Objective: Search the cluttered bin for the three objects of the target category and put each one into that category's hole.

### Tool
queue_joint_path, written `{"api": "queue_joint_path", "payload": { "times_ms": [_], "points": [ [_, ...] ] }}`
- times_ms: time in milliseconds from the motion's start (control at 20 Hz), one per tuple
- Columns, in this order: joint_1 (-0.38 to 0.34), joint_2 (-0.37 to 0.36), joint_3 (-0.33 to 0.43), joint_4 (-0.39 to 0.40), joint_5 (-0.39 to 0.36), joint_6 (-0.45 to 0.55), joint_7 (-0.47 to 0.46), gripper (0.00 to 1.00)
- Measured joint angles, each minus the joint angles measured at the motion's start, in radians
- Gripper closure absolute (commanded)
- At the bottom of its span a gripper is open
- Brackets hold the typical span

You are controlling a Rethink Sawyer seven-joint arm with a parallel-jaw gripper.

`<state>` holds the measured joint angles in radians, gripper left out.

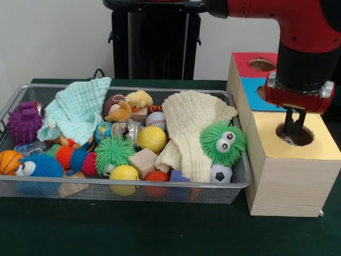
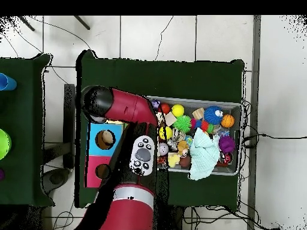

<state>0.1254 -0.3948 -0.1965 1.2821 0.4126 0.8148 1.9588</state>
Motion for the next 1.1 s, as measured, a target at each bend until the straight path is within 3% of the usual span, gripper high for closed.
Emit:
{"api": "queue_joint_path", "payload": {
  "times_ms": [250, 450, 800, 1100],
  "points": [
    [-0.001, -0.071, -0.008, -0.001, -0.001, 0.115, 0.0, 1.0],
    [-0.006, -0.106, -0.009, -0.002, -0.003, 0.151, 0.0, 1.0],
    [-0.048, -0.175, -0.009, -0.002, -0.024, 0.156, 0.0, 1.0],
    [-0.128, -0.219, -0.007, -0.002, -0.122, 0.14, -0.002, 1.0]
  ]
}}
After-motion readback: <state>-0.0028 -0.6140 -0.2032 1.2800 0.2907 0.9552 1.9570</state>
